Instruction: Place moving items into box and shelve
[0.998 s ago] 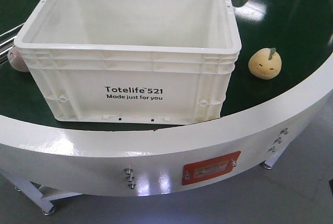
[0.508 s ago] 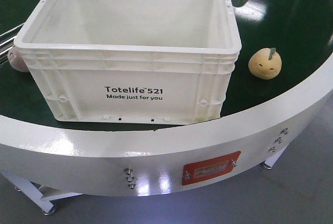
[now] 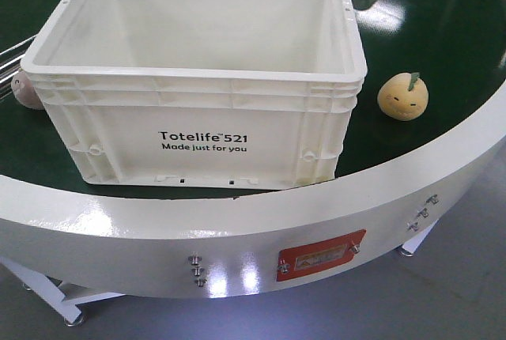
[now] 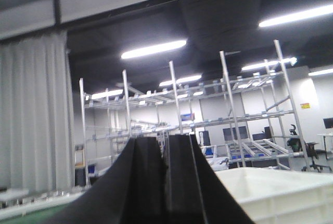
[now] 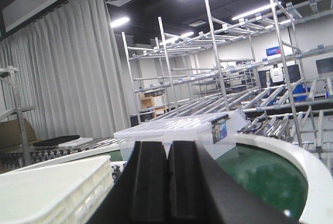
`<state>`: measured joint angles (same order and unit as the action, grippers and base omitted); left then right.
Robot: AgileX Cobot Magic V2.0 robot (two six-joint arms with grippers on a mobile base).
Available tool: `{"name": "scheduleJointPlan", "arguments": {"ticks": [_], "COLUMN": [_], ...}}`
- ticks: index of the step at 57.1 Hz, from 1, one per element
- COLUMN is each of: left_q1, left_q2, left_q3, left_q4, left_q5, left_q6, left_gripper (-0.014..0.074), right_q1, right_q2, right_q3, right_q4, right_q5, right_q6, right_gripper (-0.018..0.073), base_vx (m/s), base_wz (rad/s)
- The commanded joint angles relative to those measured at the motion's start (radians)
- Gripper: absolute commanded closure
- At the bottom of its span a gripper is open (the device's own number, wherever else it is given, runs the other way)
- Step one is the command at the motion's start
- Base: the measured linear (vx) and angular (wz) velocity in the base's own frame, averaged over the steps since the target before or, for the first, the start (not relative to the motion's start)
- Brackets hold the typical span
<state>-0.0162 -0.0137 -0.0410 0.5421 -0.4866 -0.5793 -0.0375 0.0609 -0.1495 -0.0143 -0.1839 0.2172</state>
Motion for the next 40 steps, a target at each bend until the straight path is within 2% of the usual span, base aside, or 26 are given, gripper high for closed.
{"name": "scheduleJointPlan", "arguments": {"ticks": [1, 8, 15, 31, 35, 40], "left_q1": [-0.004, -0.004, -0.004, -0.004, -0.004, -0.004], "left_q2": [-0.011, -0.011, 0.020, 0.264, 0.344, 0.441], "left_q3": [-0.120, -0.239, -0.331, -0.503, -0.569, -0.652], "left_q4": [-0.045, -0.048, -0.049, -0.074, -0.073, -0.074], "left_q5": [0.124, 0.329, 0.474, 0.596, 0.634, 0.669], "left_q6": [-0.090, -0.097, -0.097, -0.087, -0.057, 0.017], "left_gripper": [0.0603, 0.0603, 0.0603, 0.0603, 0.0603, 0.0603], "right_q1": [0.001, 0.001, 0.001, 0.001, 0.001, 0.001], "right_q2": [0.056, 0.140, 0.245, 0.482, 0.533, 0.570], "right_q3": [-0.105, -0.203, -0.285, -0.488, -0.546, -0.595], "right_q4": [-0.040, -0.040, -0.049, -0.189, -0.228, -0.213], "right_q5": [-0.022, 0.019, 0.055, 0.150, 0.173, 0.184], "right_q6": [0.004, 0.004, 0.003, 0.003, 0.003, 0.008], "right_gripper": [0.0567, 0.0567, 0.0567, 0.0567, 0.0567, 0.0567], "base_vx": [0.00, 0.00, 0.00, 0.00, 0.00, 0.00], "base_wz": [0.00, 0.00, 0.00, 0.00, 0.00, 0.00]}}
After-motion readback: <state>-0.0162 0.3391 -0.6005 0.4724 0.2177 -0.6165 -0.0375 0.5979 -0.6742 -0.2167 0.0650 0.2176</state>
